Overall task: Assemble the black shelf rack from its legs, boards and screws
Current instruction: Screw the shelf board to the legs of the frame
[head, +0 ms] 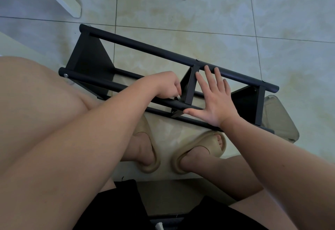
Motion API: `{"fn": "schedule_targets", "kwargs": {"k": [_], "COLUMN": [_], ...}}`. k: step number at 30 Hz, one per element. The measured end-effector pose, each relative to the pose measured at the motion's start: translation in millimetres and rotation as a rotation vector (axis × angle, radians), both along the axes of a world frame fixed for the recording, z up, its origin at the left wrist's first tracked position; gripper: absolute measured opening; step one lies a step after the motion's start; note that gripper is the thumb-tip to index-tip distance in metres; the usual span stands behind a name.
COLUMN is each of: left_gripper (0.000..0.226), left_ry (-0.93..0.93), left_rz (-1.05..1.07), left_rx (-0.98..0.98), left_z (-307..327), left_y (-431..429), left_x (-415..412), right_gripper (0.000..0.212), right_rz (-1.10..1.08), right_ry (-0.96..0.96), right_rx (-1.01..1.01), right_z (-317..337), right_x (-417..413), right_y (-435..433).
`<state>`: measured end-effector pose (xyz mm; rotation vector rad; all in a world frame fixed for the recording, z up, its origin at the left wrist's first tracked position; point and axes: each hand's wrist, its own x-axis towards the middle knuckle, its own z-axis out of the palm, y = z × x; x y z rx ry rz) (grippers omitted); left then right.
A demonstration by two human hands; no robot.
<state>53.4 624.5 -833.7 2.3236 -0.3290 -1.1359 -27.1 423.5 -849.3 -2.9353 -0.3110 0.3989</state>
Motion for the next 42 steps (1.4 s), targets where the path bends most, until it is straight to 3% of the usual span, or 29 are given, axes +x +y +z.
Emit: {"fn": "schedule_targets", "kwargs": {"k": [3, 8, 15, 26, 42], "left_gripper": [0.019, 0.012, 0.004, 0.005, 0.008], "left_ry": [0.087, 0.264, 0.227, 0.291, 0.430], "left_rz": [0.108, 0.474, 0.621, 0.704, 0.671], "left_rx": [-0.069, -0.266, -0.338, -0.438, -0.378], "left_z": [-5.5, -12.4, -19.0, -15.4, -10.1], "left_y": [-1.5, -6.8, -14.6, -16.4, -16.5], "left_x": [1.4, 4.9, 0.9, 1.1, 1.2], "right_gripper": [0.121, 0.121, 0.121, 0.120, 0.121], "right_rz": [0.002, 0.004, 0.003, 0.002, 0.004], "right_ry": [0.002, -0.003, -0.001, -0.006, -0.016], "right_rx": [0.000, 0.005, 0.013, 0.018, 0.017], "right_z": [-0.1, 0.2, 0.4, -0.1, 0.2], "right_x": [0.2, 0.5, 0.3, 0.0, -0.1], "right_y": [0.0, -0.1, 0.2, 0.5, -0.1]}}
